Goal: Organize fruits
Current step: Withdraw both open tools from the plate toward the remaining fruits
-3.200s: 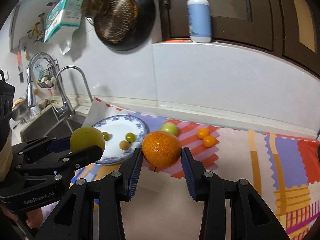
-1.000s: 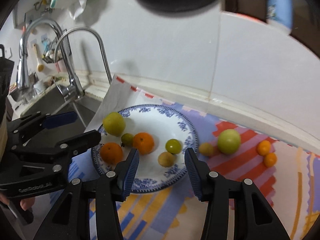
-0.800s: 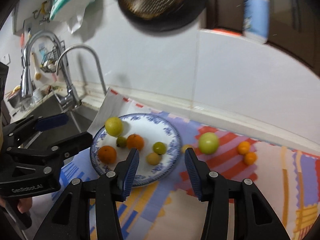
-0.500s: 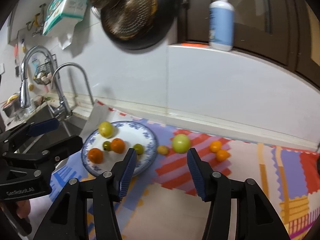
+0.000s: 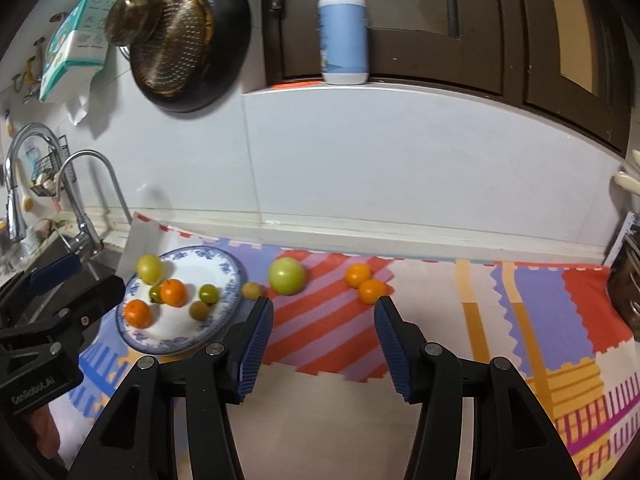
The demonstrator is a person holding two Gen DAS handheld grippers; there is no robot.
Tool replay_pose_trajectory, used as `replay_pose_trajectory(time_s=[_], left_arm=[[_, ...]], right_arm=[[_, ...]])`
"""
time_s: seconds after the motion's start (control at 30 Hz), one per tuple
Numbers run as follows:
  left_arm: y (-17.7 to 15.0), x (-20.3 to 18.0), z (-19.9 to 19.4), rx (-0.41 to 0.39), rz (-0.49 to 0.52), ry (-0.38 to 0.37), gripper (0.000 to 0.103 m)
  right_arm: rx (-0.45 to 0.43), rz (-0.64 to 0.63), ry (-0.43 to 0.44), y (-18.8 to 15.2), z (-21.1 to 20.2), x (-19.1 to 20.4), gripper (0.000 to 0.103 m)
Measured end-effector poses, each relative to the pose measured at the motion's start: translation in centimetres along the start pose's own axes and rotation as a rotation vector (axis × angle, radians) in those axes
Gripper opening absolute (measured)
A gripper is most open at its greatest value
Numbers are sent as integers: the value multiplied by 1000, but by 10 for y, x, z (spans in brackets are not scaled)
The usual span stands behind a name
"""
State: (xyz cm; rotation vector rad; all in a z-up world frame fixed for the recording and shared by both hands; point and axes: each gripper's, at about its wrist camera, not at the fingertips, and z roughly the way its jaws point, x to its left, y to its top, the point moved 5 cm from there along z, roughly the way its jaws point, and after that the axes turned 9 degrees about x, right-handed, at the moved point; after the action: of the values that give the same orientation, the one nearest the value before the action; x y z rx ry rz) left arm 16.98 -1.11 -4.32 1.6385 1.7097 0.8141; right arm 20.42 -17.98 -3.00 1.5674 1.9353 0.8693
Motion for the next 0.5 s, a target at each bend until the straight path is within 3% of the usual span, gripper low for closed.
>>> replay_pose_trajectory(time_s=[0.5], left_arm=[[-2,-32,81,81,39,4,58]], right_arm=[[72,39,22,-7,71,-46,53]])
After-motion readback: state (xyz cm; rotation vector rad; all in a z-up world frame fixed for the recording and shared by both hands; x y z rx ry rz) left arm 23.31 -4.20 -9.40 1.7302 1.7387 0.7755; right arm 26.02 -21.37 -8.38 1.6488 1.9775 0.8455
